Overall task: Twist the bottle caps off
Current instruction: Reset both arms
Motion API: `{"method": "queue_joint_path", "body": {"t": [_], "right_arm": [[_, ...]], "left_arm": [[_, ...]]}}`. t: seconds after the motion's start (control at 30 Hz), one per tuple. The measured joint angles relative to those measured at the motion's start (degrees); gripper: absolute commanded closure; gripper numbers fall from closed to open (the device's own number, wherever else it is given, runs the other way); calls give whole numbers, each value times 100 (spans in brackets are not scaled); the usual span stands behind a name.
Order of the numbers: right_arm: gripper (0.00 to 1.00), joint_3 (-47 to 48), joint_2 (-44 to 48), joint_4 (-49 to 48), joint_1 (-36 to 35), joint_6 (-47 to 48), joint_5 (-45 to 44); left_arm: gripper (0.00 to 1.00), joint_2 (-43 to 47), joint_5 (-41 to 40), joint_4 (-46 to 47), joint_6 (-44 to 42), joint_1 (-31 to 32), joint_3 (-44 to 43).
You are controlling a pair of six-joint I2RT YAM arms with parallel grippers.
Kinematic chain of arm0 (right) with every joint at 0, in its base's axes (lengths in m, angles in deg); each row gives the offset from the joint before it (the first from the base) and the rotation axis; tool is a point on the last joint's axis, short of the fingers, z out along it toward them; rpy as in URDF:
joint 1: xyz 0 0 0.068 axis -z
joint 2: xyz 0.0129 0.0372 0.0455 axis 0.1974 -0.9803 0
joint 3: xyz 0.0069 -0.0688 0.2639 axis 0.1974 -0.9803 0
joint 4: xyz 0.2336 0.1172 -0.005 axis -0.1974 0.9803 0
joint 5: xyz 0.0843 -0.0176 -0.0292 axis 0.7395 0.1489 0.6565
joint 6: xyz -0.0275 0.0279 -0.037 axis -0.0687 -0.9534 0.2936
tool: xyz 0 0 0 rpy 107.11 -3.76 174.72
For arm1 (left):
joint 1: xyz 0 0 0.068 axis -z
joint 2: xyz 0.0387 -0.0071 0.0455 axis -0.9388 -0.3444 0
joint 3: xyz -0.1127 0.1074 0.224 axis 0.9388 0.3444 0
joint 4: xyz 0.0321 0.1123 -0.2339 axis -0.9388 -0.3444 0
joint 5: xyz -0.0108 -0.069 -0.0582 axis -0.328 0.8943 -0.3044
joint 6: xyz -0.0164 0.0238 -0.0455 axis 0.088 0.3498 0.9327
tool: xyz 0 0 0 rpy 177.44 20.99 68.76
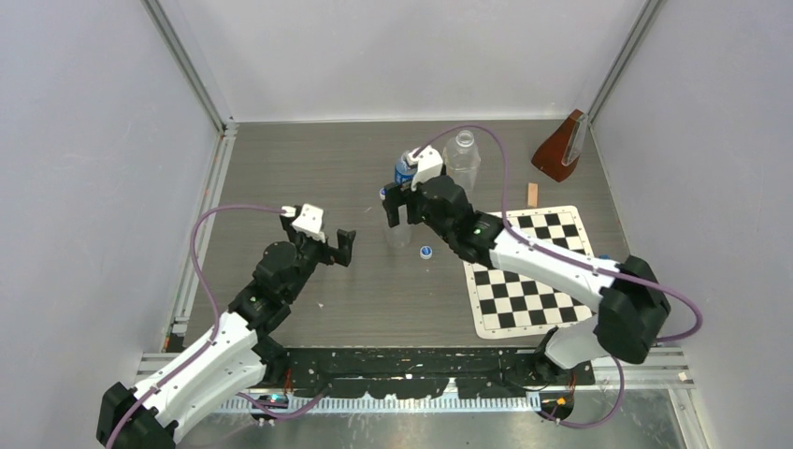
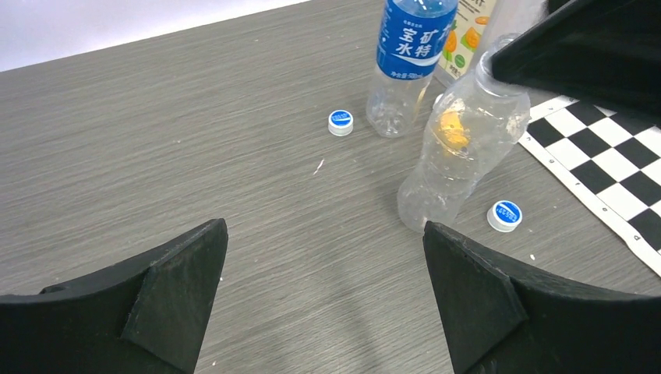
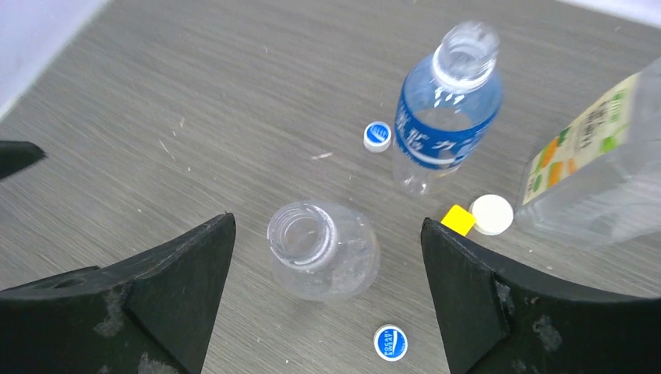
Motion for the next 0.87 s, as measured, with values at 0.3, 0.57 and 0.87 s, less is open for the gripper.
{"method": "queue_joint_path", "body": {"t": [0.3,0.57,0.87], "right_arm": [[0,-935,1700,-103,33,-170,-1152],[0,-2175,3104,887,1495,-1453,-1639],[0,-2662,3694,1635,2660,-2299,-1012]], "left_arm": [[0,-120,-715,4,92,0,0],[0,-1141,-2168,-560,787,0,-560],[0,-2240,-3316,-1969,1954,0,-1919]]}}
